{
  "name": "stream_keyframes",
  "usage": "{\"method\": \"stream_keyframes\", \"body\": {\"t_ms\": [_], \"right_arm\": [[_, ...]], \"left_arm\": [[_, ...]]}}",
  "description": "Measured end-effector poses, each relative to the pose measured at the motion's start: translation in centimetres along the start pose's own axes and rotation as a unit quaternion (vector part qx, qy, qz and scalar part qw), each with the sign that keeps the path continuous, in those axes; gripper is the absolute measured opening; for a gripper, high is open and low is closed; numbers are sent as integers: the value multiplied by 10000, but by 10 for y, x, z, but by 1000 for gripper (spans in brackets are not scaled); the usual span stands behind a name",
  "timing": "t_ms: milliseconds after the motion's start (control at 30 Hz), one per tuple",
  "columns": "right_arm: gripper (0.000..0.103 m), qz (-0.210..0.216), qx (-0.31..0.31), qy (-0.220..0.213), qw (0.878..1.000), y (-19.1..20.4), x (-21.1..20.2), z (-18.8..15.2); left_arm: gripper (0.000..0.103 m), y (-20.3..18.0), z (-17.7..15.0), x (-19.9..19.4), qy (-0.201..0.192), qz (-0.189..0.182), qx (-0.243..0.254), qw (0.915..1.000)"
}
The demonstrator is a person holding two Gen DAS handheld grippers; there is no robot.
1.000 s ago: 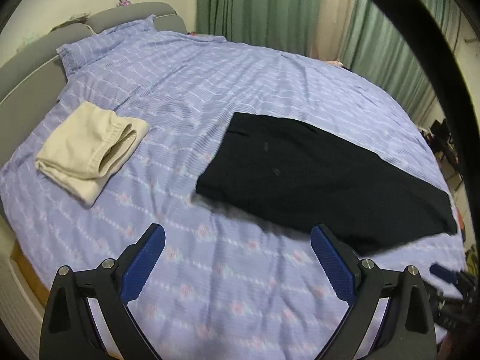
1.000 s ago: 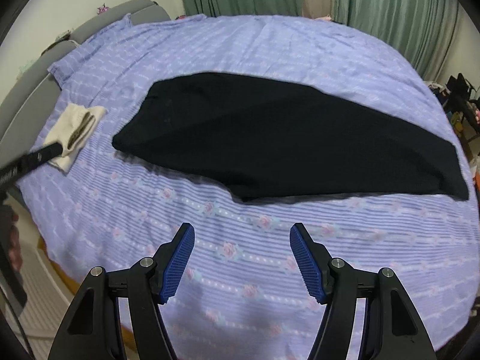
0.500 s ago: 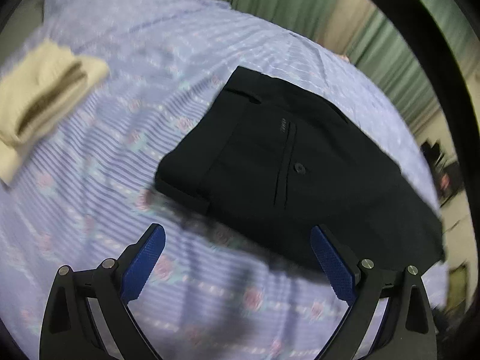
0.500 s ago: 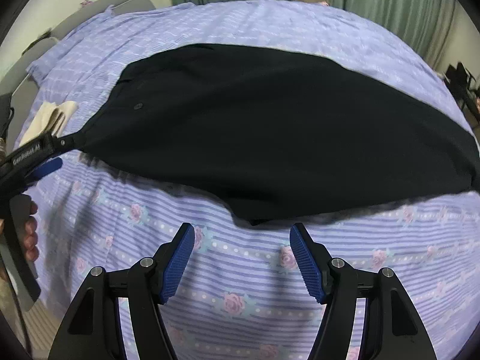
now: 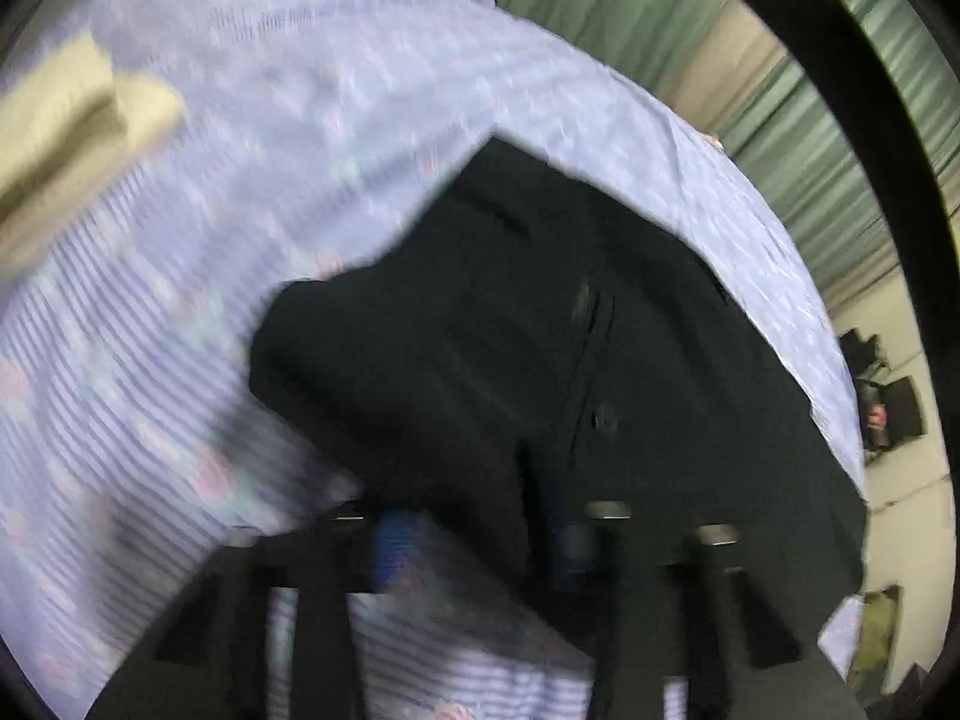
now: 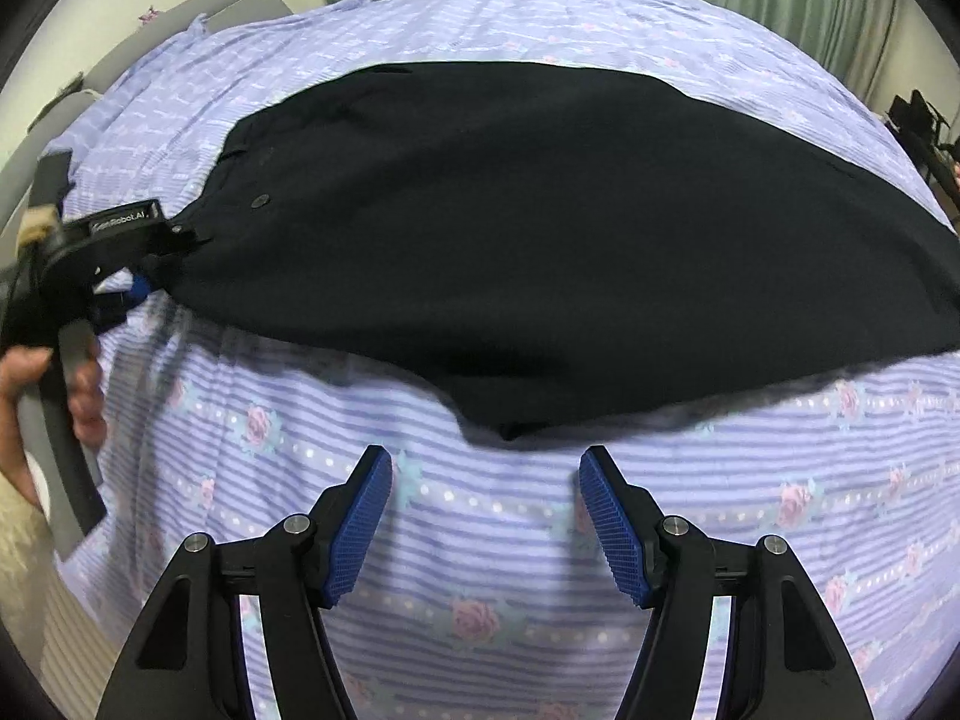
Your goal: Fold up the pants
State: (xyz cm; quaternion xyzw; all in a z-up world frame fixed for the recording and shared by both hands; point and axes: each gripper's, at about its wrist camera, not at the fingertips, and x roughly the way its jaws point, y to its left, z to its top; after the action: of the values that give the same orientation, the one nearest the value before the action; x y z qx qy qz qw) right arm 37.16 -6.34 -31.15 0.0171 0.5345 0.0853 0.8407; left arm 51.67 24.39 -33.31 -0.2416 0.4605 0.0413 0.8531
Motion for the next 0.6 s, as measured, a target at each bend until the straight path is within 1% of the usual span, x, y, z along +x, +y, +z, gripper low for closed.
{"method": "stream_keyframes", "body": {"t_ms": [100,267,367,433,500,567,600], "right_arm": [[66,137,-113,-138,9997,5,0,7],[65,273,-154,-437,9986,4,-14,25],[65,425,-154,-659,9968,-1,-26,38],[65,500,-146,-741,9959,-7,-27,46],[61,529,-81,-790,9954,-15,-32,58],[61,497,-74,-949,9942,-18,-45,66],[61,472,-132,-950,9943,-18,-46,67]], "left_arm": [[26,-15,16,-8,-196,46,30,9998],[26,-45,42,-16,-384,189,155,9990],[26,-60,46,-16,-493,307,433,9974],[26,-64,51,-17,-511,331,495,9969],[26,-66,52,-16,-494,351,524,9968],[26,-70,55,-11,-491,394,610,9962],[26,-72,54,-10,-495,436,667,9956]]}}
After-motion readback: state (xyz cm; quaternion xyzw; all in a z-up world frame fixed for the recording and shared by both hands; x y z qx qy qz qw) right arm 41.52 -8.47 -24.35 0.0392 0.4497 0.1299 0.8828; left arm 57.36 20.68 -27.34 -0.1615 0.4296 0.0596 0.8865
